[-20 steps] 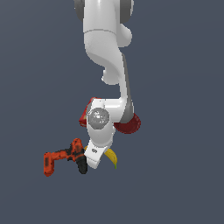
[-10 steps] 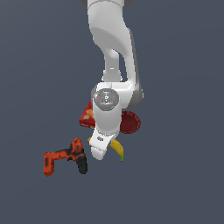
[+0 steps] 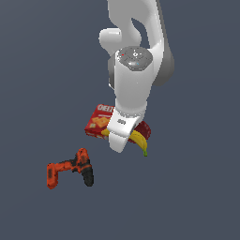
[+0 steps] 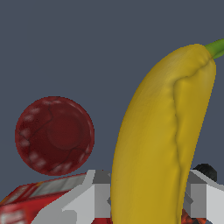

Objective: Pick up a designated object from a clutter of objects.

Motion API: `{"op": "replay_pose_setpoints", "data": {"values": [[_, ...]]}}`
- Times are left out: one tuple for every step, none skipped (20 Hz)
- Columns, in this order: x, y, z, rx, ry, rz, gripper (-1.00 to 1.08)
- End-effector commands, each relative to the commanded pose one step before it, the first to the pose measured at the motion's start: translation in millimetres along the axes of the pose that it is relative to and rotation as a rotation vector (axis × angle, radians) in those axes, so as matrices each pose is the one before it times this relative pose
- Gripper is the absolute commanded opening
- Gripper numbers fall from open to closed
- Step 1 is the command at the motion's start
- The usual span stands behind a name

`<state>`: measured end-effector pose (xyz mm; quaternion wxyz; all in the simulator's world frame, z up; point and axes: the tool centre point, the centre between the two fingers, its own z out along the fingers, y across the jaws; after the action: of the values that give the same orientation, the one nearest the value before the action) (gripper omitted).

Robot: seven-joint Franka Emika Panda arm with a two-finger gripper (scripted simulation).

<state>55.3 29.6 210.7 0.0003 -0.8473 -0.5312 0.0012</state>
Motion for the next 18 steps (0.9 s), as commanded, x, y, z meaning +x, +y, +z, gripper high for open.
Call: {"op": "replay_pose_setpoints", "data": {"values": [[7.54,-11.54,-29.81,-0.00203,0.0002,0.00011,-1.0],[3.01,-4.42,-11.37,0.0,0.0,0.0,-1.0],[3.02,-4.4,-11.37,0.0,0.0,0.0,-1.0],[3.03,-4.37,-11.36,0.0,0.0,0.0,-1.0],[3.05,-4.33,-11.33,0.0,0.0,0.0,-1.0],[3.05,-4.28,-11.27,0.0,0.0,0.0,-1.0],[3.01,-4.17,-11.05,0.0,0.0,0.0,-1.0],[2.97,-4.04,-10.8,0.0,0.0,0.0,-1.0],[2.91,-3.9,-10.52,0.0,0.0,0.0,-1.0],[2.85,-3.75,-10.19,0.0,0.0,0.0,-1.0],[2.38,-3.42,-9.95,-0.00011,0.00026,0.00063,-1.0],[2.68,-3.39,-9.39,0.0,0.0,0.0,-1.0],[2.57,-3.18,-8.91,0.0,0.0,0.0,-1.0],[2.45,-2.93,-8.33,0.0,0.0,0.0,-1.0],[2.3,-2.68,-7.72,0.0,0.0,0.0,-1.0],[2.16,-2.44,-7.13,0.0,0.0,0.0,-1.0],[1.6,-1.99,-6.64,0.00014,0.00044,0.00051,-1.0],[1.86,-2.0,-5.98,0.0,0.0,0.0,-1.0]]}}
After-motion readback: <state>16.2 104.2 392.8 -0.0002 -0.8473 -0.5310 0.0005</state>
